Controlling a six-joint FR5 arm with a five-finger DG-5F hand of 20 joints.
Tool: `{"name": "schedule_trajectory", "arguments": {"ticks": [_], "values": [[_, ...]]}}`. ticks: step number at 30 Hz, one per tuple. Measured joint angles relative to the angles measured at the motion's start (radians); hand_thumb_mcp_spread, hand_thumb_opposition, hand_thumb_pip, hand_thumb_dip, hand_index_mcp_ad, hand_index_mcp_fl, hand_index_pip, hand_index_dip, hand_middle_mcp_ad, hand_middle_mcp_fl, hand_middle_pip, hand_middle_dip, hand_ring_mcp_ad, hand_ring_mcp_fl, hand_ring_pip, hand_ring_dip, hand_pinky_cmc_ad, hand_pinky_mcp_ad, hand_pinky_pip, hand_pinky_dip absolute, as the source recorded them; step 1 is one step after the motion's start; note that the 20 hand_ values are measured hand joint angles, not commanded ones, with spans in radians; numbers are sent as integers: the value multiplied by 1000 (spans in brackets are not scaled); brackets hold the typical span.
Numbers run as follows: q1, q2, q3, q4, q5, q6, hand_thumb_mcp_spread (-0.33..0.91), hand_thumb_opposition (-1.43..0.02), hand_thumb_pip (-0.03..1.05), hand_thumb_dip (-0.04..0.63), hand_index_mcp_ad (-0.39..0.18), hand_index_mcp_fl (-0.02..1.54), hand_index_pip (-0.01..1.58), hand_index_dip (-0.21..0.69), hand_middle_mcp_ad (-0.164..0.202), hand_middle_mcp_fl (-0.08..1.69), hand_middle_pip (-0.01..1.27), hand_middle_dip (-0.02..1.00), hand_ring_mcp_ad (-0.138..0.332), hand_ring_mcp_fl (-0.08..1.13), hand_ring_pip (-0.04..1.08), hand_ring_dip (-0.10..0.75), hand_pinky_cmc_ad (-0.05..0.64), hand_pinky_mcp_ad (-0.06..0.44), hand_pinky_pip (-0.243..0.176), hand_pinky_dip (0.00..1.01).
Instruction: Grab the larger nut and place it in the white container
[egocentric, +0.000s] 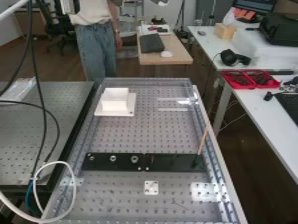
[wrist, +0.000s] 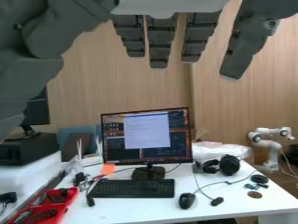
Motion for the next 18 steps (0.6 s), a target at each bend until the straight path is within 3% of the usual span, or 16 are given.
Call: {"name": "schedule_trajectory", "arguments": {"ticks": [7,18], "values": [[4,19,-61,38,27,-11,244,-653,288,26,-2,17,56,154,51,38,138,206,120,0,101,112,367,312,-66,429],[6,62,-288,196,136,-14,248,-681,375,30,-5,23,61,141,59,59,134,222,138,14,98,113,375,325,-75,433]]}}
